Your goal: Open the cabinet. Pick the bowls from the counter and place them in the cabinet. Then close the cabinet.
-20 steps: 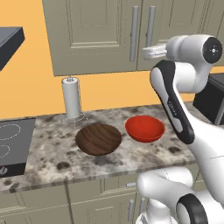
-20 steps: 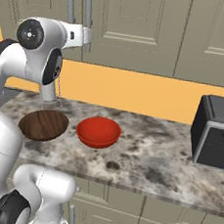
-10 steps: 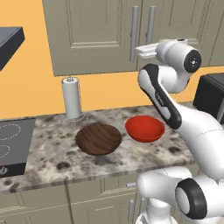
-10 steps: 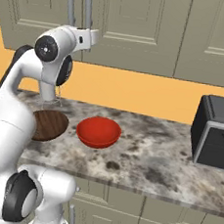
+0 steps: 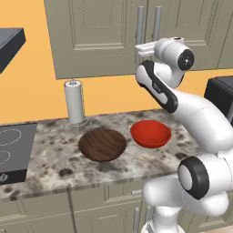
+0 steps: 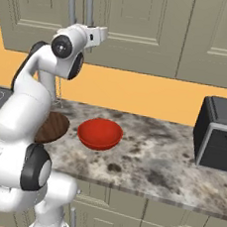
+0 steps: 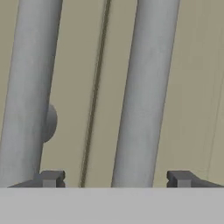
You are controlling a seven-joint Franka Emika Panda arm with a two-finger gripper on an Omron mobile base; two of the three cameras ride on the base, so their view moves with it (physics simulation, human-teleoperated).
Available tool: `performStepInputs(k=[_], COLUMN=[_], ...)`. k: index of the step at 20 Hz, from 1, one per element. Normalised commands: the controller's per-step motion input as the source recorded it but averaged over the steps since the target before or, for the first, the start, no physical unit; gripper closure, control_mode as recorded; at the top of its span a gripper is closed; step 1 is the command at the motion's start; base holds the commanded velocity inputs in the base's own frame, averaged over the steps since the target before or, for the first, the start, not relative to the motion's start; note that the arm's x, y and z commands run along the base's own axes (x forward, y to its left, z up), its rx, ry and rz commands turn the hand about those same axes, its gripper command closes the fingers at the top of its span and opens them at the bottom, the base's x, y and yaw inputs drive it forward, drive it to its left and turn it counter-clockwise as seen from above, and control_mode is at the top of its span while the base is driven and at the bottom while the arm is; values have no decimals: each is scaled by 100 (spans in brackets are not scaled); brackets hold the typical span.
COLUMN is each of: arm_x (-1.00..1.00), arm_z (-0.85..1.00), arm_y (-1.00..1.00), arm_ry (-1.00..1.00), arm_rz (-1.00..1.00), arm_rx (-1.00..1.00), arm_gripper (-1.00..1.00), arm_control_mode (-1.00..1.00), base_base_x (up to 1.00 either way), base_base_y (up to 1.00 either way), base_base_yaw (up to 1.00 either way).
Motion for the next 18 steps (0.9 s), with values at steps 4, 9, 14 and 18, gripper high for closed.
performStepInputs(k=[4,9,14,18], arm_x=[100,84,25,0], arm_z=[-10,-31,-12,0], arm_y=[-22,-88,-100,-100], arm_ry=[0,-1,-2,0], arm_rz=[0,-2,-14,-13], arm_rx=[0,13,19,18], arm_gripper=[100,100,100,100], arm_control_mode=[-100,-100,-100,-100], base_base_x=[0,0,0,0], base_base_y=[0,0,0,0], base_base_yaw=[0,0,0,0])
